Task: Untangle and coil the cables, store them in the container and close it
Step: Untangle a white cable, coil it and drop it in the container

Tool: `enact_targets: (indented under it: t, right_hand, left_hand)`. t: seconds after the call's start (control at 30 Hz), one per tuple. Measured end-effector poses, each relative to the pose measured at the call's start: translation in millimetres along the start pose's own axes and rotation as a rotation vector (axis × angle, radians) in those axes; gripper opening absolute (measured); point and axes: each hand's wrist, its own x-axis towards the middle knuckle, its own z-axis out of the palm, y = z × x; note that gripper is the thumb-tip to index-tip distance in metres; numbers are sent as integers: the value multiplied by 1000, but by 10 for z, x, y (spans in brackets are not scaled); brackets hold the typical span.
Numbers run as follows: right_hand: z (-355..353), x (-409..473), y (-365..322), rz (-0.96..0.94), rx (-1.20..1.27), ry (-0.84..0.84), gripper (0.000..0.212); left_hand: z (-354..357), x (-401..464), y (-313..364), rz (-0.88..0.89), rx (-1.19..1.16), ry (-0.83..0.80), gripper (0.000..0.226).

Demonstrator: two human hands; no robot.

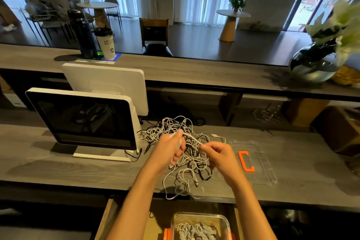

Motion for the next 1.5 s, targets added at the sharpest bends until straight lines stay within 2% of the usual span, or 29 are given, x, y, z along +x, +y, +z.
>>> enact_targets:
  t: [0.07,0.1,0.17,0.23,0.27,0.3,0.33,0.43,0.5,0.6,0.7,0.77,0.83,0.9,0.97,1.0,1.07,1.13,1.23,1.3,1.37,1.4,1.5]
  right_hand:
    - [-27,-14,34,25,-44,-15,22]
    - [-37,-19,42,24,-45,-28,22]
    - [-46,-25,45,14,-14,-65,21]
    - [-55,-33,35,12,6,-81,16]
    - [-63,-38,33,10,9,-84,14]
    - [-72,-49,25,0,7,-99,13]
    - [-80,-58,13,-12,2,-127,12]
    - [-85,-69,-49,-66,-39,-237,9]
    - [-47,-71,-121,-118,-30,-264,10]
    - [36,-58,-205,-181,78,-180,13]
    - [101,-16,-203,-174,147,-24,16]
    - [133,14,-165,-143,157,54,14]
    - [165,25,-108,-94,159,90,10]
    - [180,23,-31,-22,190,88,11]
    - [163,19,50,40,210,82,19]
    - [150,18,82,59,207,79,21]
    - [134,14,129,76,182,59,25]
    - [141,11,173,92,145,38,32]
    - [122,-7,240,112,75,-3,24]
    - [110,-25,259,115,42,-56,21]
    - [107,-35,265,125,44,-79,19]
    - [102,-33,268,130,54,-77,18]
    - [91,-35,263,114,61,-74,17]
  left_hand:
    - [-41,40,-1,49,91,315,50]
    - [-66,57,1,64,-9,406,48]
    - [-130,87,31,83,-413,458,43]
    - [-215,99,69,122,-862,421,43]
    - [-243,96,86,138,-985,420,43]
    - [-256,87,97,147,-1000,443,42]
    - [-255,70,100,145,-901,500,42]
    - [-208,79,-1,117,-330,617,40]
    - [-169,109,-51,93,19,534,42]
    - [-42,102,-39,16,384,249,52]
    - [104,5,25,-50,320,21,71]
    - [145,-33,48,-90,233,-127,74]
    - [139,-56,50,-113,214,-334,67]
    - [111,-88,46,-104,220,-530,50]
    - [62,-113,29,-59,227,-634,40]
    - [44,-118,13,-37,204,-637,41]
    - [22,-100,-19,-23,154,-516,46]
    - [15,-56,-28,-17,169,-276,50]
    - [-69,82,-79,-79,114,132,49]
    - [-136,154,-134,-79,94,319,44]
    - [-170,152,-150,-51,-18,426,39]
    - [-172,137,-132,-26,-152,439,39]
    - [-203,83,-14,80,-726,391,41]
